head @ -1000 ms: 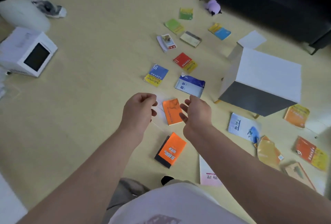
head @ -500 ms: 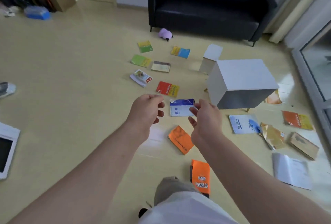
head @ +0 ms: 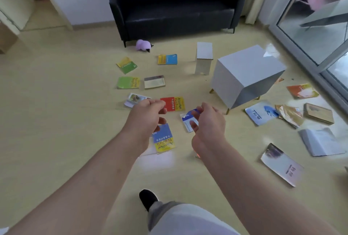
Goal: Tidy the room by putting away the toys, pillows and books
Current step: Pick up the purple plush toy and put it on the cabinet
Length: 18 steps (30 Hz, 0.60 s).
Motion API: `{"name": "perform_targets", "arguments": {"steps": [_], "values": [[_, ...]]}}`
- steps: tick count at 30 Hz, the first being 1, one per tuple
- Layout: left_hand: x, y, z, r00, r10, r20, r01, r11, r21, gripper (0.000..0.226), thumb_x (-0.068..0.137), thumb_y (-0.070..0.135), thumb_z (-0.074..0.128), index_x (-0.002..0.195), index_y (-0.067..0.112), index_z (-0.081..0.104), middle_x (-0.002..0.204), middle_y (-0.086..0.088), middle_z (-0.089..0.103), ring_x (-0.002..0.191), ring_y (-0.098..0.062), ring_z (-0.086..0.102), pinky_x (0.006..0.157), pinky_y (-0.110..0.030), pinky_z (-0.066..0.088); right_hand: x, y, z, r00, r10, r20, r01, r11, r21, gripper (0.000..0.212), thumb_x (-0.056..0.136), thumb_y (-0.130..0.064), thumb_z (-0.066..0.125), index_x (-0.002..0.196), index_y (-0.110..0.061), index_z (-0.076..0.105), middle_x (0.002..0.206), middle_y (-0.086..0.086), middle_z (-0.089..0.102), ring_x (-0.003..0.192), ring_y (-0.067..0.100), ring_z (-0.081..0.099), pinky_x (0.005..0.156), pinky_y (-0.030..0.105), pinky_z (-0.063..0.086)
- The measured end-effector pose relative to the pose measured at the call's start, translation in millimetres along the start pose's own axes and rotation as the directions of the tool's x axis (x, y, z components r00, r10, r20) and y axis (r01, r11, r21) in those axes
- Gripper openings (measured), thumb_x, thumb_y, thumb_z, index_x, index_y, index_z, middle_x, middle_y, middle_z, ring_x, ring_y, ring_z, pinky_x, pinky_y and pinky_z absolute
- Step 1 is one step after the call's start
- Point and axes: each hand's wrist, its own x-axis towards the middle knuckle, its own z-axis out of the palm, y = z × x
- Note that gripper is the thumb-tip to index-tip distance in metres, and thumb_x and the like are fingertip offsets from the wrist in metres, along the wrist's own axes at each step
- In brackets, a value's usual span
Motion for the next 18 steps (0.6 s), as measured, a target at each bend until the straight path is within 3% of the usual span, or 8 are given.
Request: {"name": "perform_targets", "arguments": {"steps": [2, 6, 9, 12, 18], "values": [[27.3, 9.5, -42.8, 1.000, -0.027, 0.004, 0.027, 0.999, 0.022, 0.016, 0.099, 0.021, 0.058, 0.106, 0.009, 0.067, 0.090, -0.001, 0.065, 0.066, -0.017, 0.057, 0.059, -0.028, 0.041, 1.4, 13.0, 50.3, 1.000, 0.010, -0.028, -0.009, 1.000, 0.023, 0.017, 0.099, -0.018, 0.053, 0.113, -0.016, 0.062, 0.081, -0.003, 0.061, 0.081, 0.013, 0.061, 0.071, 0.030, 0.046], [78.6, 35.3, -139.2, 0.998, -0.048, -0.032, 0.049, 0.998, 0.037, 0.011, 0.100, 0.021, 0.059, 0.098, 0.014, 0.067, 0.088, 0.001, 0.067, 0.065, -0.016, 0.058, 0.060, -0.029, 0.041, -18.8, 38.7, 158.7, 1.000, 0.023, -0.002, -0.023, 1.000, 0.020, 0.008, 0.099, -0.018, 0.052, 0.098, -0.025, 0.057, 0.080, -0.006, 0.061, 0.083, 0.014, 0.059, 0.076, 0.033, 0.047], [114.6, 58.7, -195.4, 0.997, -0.068, -0.044, 0.067, 0.997, -0.030, 0.011, 0.100, 0.019, 0.058, 0.096, 0.014, 0.067, 0.076, 0.005, 0.069, 0.062, -0.016, 0.056, 0.060, -0.029, 0.040, -36.0, 52.2, 228.7, 1.000, -0.006, 0.007, 0.006, 1.000, -0.004, 0.008, 0.099, -0.020, 0.052, 0.098, -0.026, 0.057, 0.087, -0.005, 0.063, 0.082, 0.012, 0.060, 0.077, 0.032, 0.047], [159.6, 77.8, -256.2, 0.998, -0.066, -0.004, 0.065, 0.995, -0.072, 0.011, 0.100, 0.021, 0.058, 0.101, 0.014, 0.068, 0.084, 0.002, 0.069, 0.062, -0.015, 0.057, 0.061, -0.028, 0.041, -45.7, 71.3, 305.4, 0.999, -0.035, -0.017, 0.035, 0.999, -0.002, 0.006, 0.100, -0.022, 0.054, 0.103, -0.025, 0.058, 0.089, -0.004, 0.063, 0.080, 0.011, 0.060, 0.082, 0.033, 0.048], [238.8, 106.7, -366.4, 0.998, -0.006, 0.057, 0.012, 0.994, -0.111, 0.012, 0.100, 0.019, 0.059, 0.104, 0.013, 0.067, 0.089, -0.002, 0.066, 0.060, -0.014, 0.055, 0.056, -0.027, 0.040, -54.1, 110.1, 421.4, 0.992, -0.088, -0.086, 0.097, 0.990, 0.104, 0.006, 0.101, -0.022, 0.054, 0.097, -0.026, 0.057, 0.100, -0.002, 0.065, 0.090, 0.011, 0.067, 0.064, 0.027, 0.047]]}}
